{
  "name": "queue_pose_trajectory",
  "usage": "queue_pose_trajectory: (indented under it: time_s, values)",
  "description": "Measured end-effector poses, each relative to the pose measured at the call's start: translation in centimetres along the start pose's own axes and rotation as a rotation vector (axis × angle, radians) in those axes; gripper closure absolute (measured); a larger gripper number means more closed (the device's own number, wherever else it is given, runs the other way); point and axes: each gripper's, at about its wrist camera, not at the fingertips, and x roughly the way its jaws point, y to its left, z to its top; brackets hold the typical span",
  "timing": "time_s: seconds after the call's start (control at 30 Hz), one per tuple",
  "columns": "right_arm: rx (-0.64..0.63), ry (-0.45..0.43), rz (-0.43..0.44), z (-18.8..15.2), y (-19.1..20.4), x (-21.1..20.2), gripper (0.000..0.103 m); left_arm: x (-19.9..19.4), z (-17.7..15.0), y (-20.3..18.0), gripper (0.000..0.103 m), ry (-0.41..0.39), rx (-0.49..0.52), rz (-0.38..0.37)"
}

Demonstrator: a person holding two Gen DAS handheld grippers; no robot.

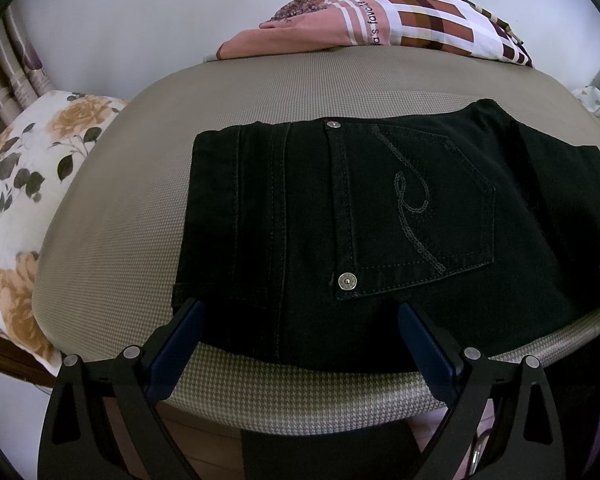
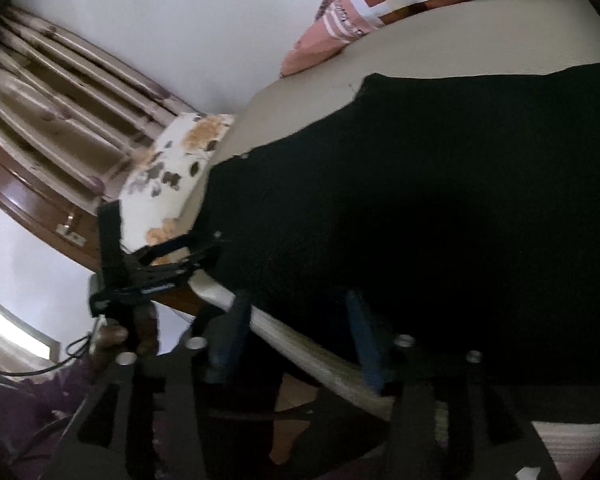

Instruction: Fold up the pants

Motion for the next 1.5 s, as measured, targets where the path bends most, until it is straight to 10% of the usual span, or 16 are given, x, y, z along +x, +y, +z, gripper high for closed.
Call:
queue_pose_trajectory:
  time_s: [0.33, 0.83, 1.17, 1.5]
  values:
    - [0.423, -0.168, 0.467, 0.1, -6.9, -2.8, 0.048, 0.1, -0.1, 0.0, 0.007, 0.002, -0.009, -0.009]
    - [0.23, -0.024, 0.304, -0.1, -2.8, 0.8, 0.05, -0.5, 0.9, 4.8, 0.007, 0.024, -0.19, -0.155]
    - [0.141, -0.063, 0.217, 0.0, 0.9, 0.3, 0.045, 2.7, -2.4, 16.3, 0.007, 0.232, -0.714, -0.562]
    - [0.194, -0.045, 0.207, -0.4, 0.4, 0.7, 0.038, 3.6, -2.5, 15.3, 0.007, 0.246, -0.693, -0.665]
